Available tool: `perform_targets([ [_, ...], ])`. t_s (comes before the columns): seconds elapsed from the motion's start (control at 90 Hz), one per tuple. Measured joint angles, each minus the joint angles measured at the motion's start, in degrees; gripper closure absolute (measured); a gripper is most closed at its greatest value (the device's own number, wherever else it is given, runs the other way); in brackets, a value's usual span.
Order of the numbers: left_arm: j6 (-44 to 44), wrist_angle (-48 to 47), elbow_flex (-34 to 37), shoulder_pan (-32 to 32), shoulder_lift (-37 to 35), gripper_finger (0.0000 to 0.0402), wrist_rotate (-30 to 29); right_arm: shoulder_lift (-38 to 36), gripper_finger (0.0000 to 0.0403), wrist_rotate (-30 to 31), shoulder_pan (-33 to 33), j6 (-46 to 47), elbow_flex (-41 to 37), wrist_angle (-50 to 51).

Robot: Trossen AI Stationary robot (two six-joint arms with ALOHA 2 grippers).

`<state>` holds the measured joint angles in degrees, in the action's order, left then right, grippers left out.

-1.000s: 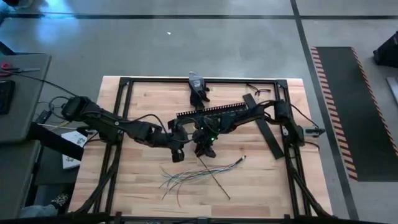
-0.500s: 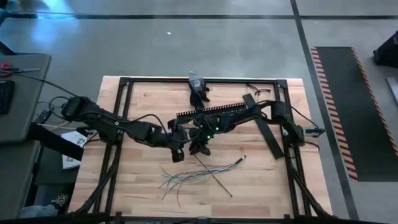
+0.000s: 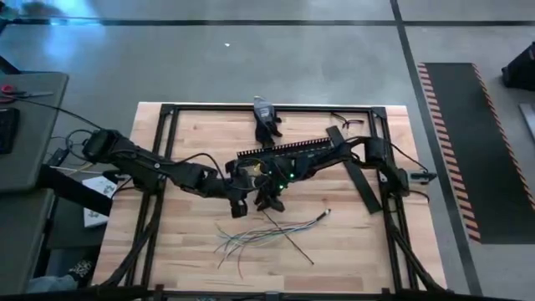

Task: Ziptie cables
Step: Wrap the colored loose cables with the black zip tie

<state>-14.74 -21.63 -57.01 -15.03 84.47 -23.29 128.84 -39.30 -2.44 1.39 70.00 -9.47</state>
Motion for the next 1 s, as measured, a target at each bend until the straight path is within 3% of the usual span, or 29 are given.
perform_targets([
  [0.244, 0.0, 0.0, 0.0, 0.0, 0.0, 0.0401, -0.2, -0.8, 0.0256, -0.6, 0.4, -3.0, -0.1, 1.9],
  [0.456, 0.0, 0.0, 0.0, 0.0, 0.0, 0.0401, -0.4, -1.1, 0.0264, 5.3, 1.6, -4.9, -0.2, 2.9],
  [0.889, 0.0, 0.0, 0.0, 0.0, 0.0, 0.0401, -0.6, -1.3, 0.0389, 12.1, 2.6, -7.3, -0.2, 3.1],
  [1.0, 0.0, 0.0, 0.0, 0.0, 0.0, 0.0401, -0.6, -1.7, 0.0399, 14.2, 2.7, -5.8, -0.2, 3.1],
])
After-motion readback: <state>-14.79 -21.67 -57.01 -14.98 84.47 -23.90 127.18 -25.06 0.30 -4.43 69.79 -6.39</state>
